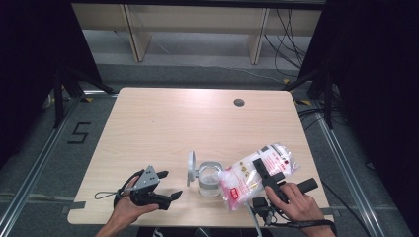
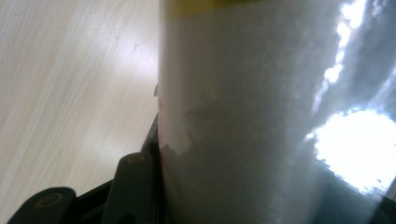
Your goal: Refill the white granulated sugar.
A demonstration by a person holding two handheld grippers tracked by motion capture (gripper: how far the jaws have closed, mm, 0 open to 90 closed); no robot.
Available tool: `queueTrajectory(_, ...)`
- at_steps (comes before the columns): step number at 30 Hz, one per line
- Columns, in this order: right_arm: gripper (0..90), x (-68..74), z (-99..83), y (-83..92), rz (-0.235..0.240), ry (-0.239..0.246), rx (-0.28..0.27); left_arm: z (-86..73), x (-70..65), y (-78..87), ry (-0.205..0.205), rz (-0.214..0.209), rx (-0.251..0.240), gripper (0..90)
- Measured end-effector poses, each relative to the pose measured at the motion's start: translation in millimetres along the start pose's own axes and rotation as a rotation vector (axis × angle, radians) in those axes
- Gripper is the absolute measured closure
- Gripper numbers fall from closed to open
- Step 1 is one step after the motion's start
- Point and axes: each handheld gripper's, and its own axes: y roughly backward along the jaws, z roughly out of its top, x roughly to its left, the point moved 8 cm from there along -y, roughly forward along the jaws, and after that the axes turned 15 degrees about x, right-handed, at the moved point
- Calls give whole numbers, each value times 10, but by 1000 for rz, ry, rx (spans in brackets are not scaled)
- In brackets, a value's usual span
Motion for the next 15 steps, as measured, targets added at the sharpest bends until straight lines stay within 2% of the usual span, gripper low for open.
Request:
queueTrajectory(1, 561, 1, 0, 4, -1, -9, 2, -11, 21, 6, -21, 10, 14, 158)
queueTrajectory(2, 561, -27, 20, -2, -15, 17, -14, -9, 12, 3, -3, 7, 9, 158)
queueTrajectory(3, 561, -3, 8, 6, -3, -4, -1, 4, -4, -4, 5, -4, -6, 158)
queueTrajectory(5, 562, -22, 22, 2, -14, 16, -13, 1, -5, -4, 6, -4, -3, 158)
queueTrajectory(8, 564, -16, 19, 4, -12, 14, -9, 6, -9, -5, 13, -4, -9, 158)
queueTrajectory(9, 565, -19, 20, 4, -14, 16, -11, -12, 23, 8, -22, 12, 15, 158)
queueTrajectory(11, 566, -23, 21, 5, -16, 20, -12, 1, -2, 1, 8, -1, -3, 158)
queueTrajectory(12, 566, -24, 21, 5, -16, 20, -11, -9, 18, 6, -14, 9, 11, 158)
queueTrajectory(13, 567, -23, 20, 5, -17, 20, -11, -10, 20, 7, -19, 10, 14, 158)
queueTrajectory(15, 568, -24, 21, 5, -18, 23, -12, -13, 14, 5, -9, 8, 15, 158)
